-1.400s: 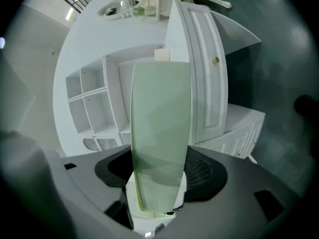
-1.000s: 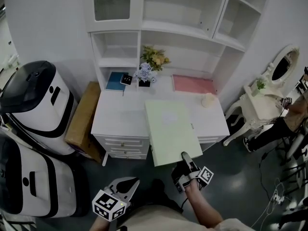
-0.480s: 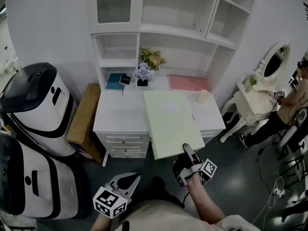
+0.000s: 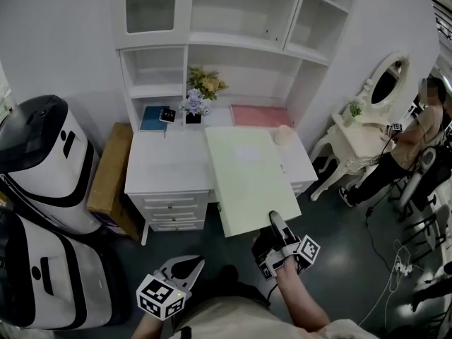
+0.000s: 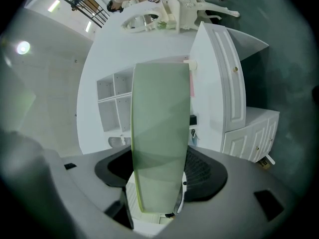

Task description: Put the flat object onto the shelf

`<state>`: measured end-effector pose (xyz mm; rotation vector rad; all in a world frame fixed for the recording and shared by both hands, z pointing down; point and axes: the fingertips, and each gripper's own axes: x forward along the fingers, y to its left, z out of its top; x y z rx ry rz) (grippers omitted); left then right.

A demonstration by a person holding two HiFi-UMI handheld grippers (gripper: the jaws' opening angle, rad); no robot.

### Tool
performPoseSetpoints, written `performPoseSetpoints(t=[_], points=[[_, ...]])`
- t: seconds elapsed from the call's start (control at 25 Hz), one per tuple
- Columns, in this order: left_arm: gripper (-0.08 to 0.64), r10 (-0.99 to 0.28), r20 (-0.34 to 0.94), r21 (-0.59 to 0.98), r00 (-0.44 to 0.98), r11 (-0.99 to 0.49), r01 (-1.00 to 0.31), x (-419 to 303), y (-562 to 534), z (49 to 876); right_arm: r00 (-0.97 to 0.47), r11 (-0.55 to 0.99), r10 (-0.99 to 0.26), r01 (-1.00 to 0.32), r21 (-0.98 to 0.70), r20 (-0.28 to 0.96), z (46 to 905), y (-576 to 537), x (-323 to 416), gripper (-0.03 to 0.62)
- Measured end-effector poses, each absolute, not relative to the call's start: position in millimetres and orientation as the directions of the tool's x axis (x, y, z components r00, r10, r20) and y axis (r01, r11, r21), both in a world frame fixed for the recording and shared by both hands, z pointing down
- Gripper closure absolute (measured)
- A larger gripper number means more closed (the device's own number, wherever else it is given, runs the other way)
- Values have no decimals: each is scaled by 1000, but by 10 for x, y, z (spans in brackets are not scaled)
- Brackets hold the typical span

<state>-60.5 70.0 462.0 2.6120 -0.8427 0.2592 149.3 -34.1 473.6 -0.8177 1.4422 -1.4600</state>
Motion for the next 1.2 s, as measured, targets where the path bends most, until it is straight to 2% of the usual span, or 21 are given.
performPoseSetpoints(t=[0.28,0.88,1.2], points=[[546,-524,302,277,796,-751,-599,-403,606,4548,-362,121,-916,165,-979,-174,4581,-388,1743,295],[546,-576,322,218,751,-727,-651,297,197,4356,-440,163,-867,192,-968,-233,4333,-951,2257,295],[546,-607,348,200,714,-696,-689,478,108,4364,-469,222,-828,229,-948,-307,4090,-1223,2408,295]])
